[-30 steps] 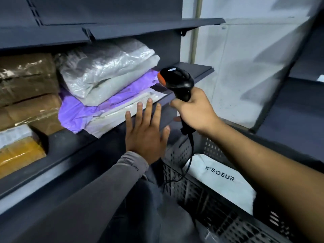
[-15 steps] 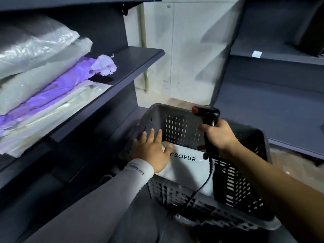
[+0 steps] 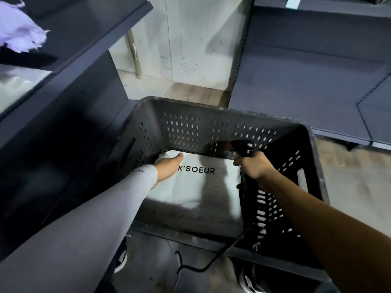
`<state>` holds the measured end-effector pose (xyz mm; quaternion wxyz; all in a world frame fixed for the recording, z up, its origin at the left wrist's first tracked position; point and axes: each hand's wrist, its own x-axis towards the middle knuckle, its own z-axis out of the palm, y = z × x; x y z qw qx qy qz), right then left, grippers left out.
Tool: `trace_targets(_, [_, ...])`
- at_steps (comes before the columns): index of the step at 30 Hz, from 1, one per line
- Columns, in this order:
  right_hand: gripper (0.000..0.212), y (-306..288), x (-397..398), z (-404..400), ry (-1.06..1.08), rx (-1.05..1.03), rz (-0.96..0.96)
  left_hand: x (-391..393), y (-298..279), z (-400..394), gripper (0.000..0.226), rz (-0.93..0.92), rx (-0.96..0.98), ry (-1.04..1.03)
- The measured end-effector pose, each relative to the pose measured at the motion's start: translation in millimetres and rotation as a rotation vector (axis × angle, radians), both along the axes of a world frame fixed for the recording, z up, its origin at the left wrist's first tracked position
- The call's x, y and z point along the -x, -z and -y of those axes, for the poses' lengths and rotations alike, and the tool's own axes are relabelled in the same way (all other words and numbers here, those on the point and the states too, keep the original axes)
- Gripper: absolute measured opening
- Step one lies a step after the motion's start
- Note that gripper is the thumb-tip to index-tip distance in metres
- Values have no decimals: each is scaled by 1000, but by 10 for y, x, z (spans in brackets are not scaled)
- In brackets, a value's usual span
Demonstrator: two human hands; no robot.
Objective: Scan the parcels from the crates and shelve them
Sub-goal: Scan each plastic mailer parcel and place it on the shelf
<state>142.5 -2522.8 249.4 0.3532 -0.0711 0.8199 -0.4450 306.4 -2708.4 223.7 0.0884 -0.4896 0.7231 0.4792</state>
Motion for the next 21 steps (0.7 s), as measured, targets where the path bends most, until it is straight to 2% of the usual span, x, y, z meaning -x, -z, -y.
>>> trace_targets(2, [8,142,40,32,15,-43,11,24,106,111,70,63,-121,-53])
trace_targets(5, [14,382,95,59,9,-112,6,65,234,242,71,185,-209,-63])
trace_targets(7, [9,515,112,78,-48,-154,-28,102,266,292,68,240,-181,-46])
trace_targets(11, [5,768,108,138,-35,-201,40,164,412,362,59,252,-66,-35])
trace_targets(14, [18,926,105,181,-50,-220,21,185,531,369,54,289,-44,1])
trace_targets(17, [24,1022,137,195,-37,-235,34,179,641,413,59,299,-10,8])
trace_targets(21, [29,1087,160,174,-68,-302,-2,213,709,462,49,292,24,-19])
